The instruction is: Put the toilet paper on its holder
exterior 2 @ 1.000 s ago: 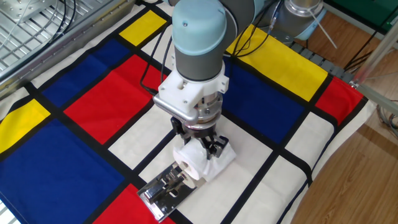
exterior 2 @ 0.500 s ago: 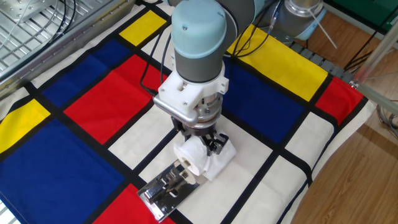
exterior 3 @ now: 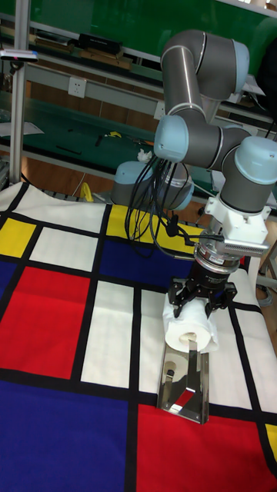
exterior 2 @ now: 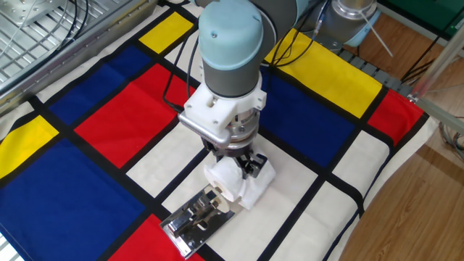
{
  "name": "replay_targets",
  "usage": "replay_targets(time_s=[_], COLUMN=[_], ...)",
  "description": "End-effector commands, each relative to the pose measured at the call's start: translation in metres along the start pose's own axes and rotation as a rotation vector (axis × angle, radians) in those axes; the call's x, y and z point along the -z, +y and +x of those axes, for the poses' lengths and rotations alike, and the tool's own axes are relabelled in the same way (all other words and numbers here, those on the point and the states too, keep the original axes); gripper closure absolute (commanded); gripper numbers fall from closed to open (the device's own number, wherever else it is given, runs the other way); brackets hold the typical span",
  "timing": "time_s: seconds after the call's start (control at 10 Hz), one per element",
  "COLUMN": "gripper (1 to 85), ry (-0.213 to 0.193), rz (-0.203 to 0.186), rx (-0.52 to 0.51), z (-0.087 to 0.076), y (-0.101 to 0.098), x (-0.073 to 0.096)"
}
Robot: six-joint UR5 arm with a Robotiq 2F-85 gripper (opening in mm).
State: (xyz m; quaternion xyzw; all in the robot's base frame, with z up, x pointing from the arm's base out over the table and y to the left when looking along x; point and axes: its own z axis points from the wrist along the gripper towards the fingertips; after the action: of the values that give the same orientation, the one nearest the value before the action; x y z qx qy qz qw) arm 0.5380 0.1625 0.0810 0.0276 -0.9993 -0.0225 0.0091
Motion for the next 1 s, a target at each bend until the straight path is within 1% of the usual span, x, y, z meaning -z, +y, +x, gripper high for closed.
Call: replay_targets(time_s=[0.0,0.2,0.4,0.7,0.9], gripper=[84.7,84.7,84.7,84.7,84.7], ry=[0.014,0.019,0.016,0.016,0.016], rz=[-0.020,-0.013,-0.017,-0.010,-0.013], rx=[-0.016,-0.025,-0.020,0.000,0.006], z=[-0.005,-0.010,-0.015,-0.021,-0.022], y=[0.010,0.015,0.017,0.013,0.011], x=[0.010,0.013,0.011,0.011,0.011])
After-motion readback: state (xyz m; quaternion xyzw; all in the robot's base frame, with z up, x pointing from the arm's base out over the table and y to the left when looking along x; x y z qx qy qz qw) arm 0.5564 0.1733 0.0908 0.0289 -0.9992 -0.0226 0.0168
